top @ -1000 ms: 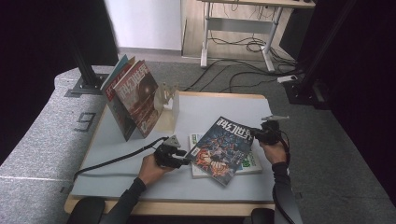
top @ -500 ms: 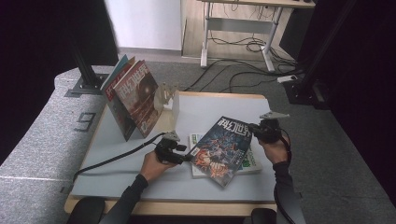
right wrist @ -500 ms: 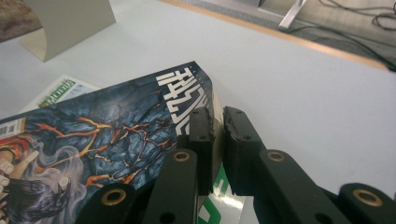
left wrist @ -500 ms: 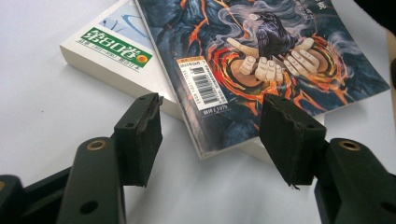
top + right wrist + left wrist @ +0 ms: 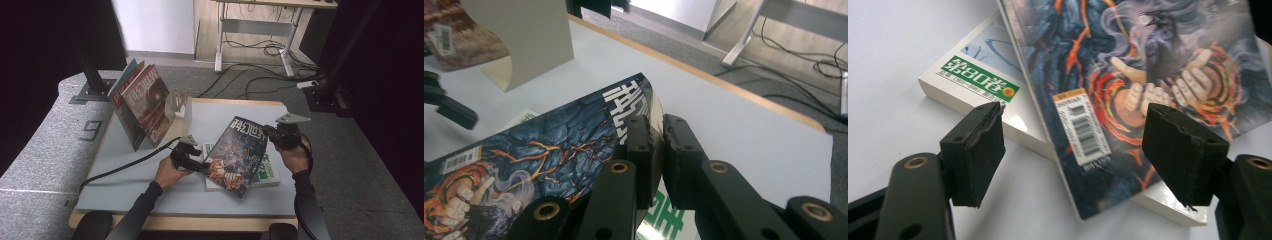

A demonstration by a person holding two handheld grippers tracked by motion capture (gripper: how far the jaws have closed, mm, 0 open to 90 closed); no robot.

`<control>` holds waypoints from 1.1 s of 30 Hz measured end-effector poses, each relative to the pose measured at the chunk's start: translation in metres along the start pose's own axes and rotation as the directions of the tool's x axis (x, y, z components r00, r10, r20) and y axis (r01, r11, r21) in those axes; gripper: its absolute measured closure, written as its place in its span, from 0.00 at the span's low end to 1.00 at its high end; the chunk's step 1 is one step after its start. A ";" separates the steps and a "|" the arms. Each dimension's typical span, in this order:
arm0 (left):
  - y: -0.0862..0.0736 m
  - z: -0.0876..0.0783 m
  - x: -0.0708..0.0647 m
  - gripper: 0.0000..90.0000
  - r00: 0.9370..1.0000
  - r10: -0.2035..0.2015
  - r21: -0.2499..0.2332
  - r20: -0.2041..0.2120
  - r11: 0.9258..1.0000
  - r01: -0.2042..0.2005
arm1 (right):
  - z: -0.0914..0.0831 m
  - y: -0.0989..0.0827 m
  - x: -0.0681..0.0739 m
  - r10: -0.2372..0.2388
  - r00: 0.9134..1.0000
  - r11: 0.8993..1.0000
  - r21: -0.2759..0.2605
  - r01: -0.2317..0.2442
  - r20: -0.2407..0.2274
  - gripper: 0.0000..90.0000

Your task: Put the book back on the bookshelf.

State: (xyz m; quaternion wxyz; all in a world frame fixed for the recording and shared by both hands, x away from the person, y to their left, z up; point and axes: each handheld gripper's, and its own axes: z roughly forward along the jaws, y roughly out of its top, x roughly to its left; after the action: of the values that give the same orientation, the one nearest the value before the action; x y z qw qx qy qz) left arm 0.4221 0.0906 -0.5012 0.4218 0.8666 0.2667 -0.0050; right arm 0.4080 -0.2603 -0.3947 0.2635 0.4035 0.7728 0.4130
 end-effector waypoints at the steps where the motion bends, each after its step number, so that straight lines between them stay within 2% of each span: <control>1: 0.001 0.001 0.001 0.27 1.000 0.004 -0.002 0.007 1.000 -0.004 | -0.002 0.003 0.002 -0.008 1.000 1.000 -0.006 0.008 -0.002 0.91; 8: 0.010 0.009 0.001 0.27 0.999 0.032 0.008 0.030 0.999 -0.032 | -0.011 0.020 0.015 -0.061 0.998 0.997 -0.043 0.061 -0.019 0.91; 11: 0.012 0.009 0.005 0.28 0.998 0.013 -0.014 0.067 1.000 -0.012 | -0.015 0.026 0.020 -0.082 0.996 0.995 -0.056 0.080 -0.036 0.91; 13: 0.013 0.010 0.007 0.29 0.998 0.009 -0.020 0.064 1.000 -0.008 | -0.017 0.029 0.023 -0.091 0.995 0.994 -0.065 0.088 -0.045 0.91; 15: 0.014 0.011 0.008 0.30 0.997 0.011 -0.013 0.075 1.000 -0.010 | -0.018 0.031 0.026 -0.100 0.993 0.993 -0.072 0.095 -0.057 0.91; 17: 0.017 0.014 0.007 0.31 0.996 0.032 0.005 0.084 0.999 -0.032 | -0.018 0.032 0.028 -0.106 0.992 0.992 -0.076 0.101 -0.068 0.91; 20: 0.021 0.019 0.004 0.33 0.995 0.042 0.030 0.093 0.999 -0.045 | -0.017 0.033 0.029 -0.111 0.991 0.991 -0.080 0.105 -0.079 0.91; 22: 0.022 0.020 0.004 0.34 0.995 0.024 0.035 0.096 0.999 -0.028 | -0.017 0.032 0.029 -0.116 0.990 0.991 -0.075 0.110 -0.082 0.90; 25: 0.022 0.019 0.003 0.40 0.997 0.033 0.045 0.076 0.998 -0.036 | -0.016 0.030 0.028 -0.110 0.990 0.992 -0.072 0.104 -0.087 0.90; 33: 0.022 0.012 0.000 0.53 0.995 0.027 0.082 0.097 0.996 -0.035 | -0.013 0.026 0.027 -0.095 0.989 0.993 -0.077 0.086 -0.117 0.90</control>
State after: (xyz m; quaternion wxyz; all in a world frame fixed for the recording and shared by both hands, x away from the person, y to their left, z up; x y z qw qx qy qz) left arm 0.4354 0.0707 -0.4932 0.3976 0.8862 0.2323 -0.0513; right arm 0.3947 -0.2346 -0.3683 0.2492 0.3327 0.7894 0.4518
